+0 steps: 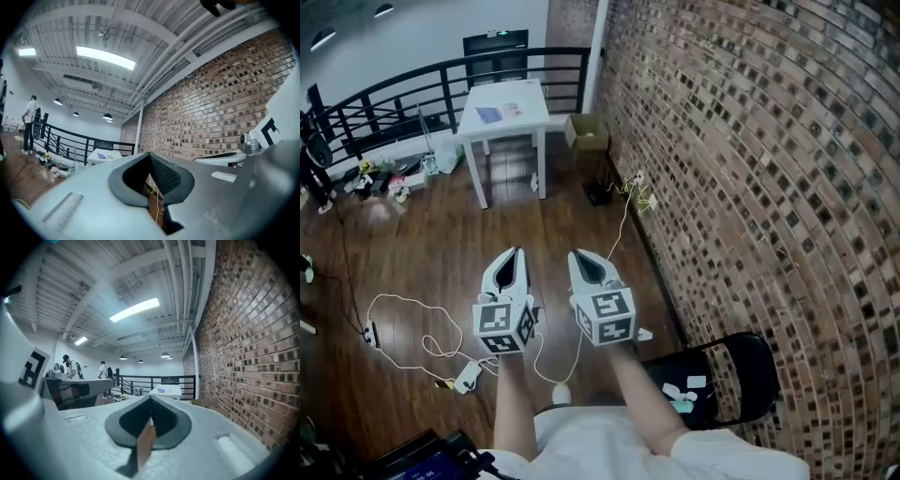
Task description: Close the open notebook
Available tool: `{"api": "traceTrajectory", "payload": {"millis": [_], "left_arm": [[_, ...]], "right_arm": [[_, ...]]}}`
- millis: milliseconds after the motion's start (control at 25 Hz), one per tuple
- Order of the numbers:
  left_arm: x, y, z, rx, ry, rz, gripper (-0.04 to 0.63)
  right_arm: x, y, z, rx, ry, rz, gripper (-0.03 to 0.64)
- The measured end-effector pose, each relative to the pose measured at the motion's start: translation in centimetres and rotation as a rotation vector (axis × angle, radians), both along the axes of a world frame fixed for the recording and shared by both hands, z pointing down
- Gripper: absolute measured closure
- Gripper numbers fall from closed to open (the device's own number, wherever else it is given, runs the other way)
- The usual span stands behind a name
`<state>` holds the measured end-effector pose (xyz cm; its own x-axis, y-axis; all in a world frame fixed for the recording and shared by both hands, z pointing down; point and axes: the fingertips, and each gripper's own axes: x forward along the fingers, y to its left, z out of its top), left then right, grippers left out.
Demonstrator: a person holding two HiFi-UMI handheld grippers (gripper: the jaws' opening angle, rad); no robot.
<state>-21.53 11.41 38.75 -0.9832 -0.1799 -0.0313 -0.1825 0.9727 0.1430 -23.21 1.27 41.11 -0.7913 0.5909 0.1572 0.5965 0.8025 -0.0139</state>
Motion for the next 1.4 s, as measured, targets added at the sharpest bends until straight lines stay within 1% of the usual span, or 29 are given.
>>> {"api": "traceTrajectory", "payload": {"millis": [160,280,360,440,560,720,800,920,960,1080,1120,1240,1400], "left_arm": [[-4.7,2.2,2.3,0.02,0.031,-0.012,0.58],[-8.6,3.3,2.9,0.019,0.033,-0.022,0.58],[-11.6,3.9,3.5,0.007,0.057,-0.026,0.58],[-14.9,4.9,4.3,0.001,0.074,-0.049,0.58],[-20.4,6.2,4.2,0.004,0.046,-0.091,0.58],[-29.1,7.0,2.4,-0.002,0.012,-0.13,0.58],[-33.0,7.1,1.4,-0.008,0.0,-0.14,0.58],[-37.9,7.4,0.4,-0.016,-0.025,-0.146,0.58],[-39.3,7.4,0.4,-0.02,-0.026,-0.144,0.58],[-42.8,7.8,1.3,-0.031,0.001,-0.144,0.58],[-43.8,8.3,1.4,-0.028,0.005,-0.148,0.58],[-47.6,10.7,1.0,-0.022,-0.005,-0.164,0.58],[-53.2,15.5,2.2,-0.007,-0.005,-0.184,0.58]], "right_arm": [[-4.6,2.8,2.0,0.041,0.021,-0.033,0.63],[-8.9,4.3,2.7,0.032,0.026,-0.046,0.63],[-12.3,5.5,3.2,0.032,0.023,-0.068,0.63],[-15.8,6.8,3.9,0.027,0.024,-0.099,0.63],[-21.7,8.3,4.0,0.012,0.011,-0.135,0.63],[-31.1,8.9,1.9,-0.003,-0.013,-0.166,0.63],[-35.3,8.9,0.8,-0.013,-0.029,-0.172,0.63],[-40.9,9.0,-0.4,-0.02,-0.056,-0.169,0.63],[-42.6,9.1,-0.5,-0.008,-0.062,-0.169,0.63],[-46.2,10.1,1.0,0.087,-0.053,-0.186,0.63],[-47.3,10.7,1.3,0.105,-0.05,-0.188,0.63],[-51.4,12.7,1.2,0.09,-0.046,-0.188,0.63],[-55.9,17.6,2.6,0.105,-0.046,-0.238,0.63]]}}
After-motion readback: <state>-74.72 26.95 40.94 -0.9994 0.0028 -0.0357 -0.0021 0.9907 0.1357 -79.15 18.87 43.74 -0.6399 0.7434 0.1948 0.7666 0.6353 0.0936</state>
